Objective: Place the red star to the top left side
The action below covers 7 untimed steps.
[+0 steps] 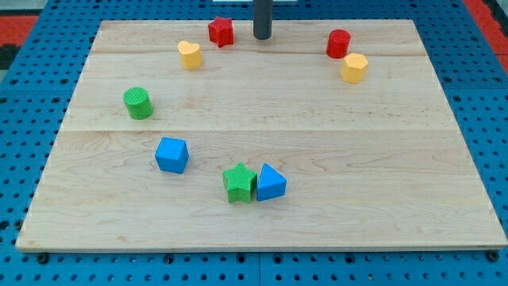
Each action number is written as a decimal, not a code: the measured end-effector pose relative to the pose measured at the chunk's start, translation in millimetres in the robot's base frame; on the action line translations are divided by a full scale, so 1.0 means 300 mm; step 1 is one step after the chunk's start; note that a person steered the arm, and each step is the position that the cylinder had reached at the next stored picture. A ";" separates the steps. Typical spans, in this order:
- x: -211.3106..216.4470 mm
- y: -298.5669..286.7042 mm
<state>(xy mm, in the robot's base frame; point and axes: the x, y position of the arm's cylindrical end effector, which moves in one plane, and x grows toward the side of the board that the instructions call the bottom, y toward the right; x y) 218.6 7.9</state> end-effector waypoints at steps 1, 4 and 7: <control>-0.008 -0.237; 0.019 -0.659; 0.039 -0.283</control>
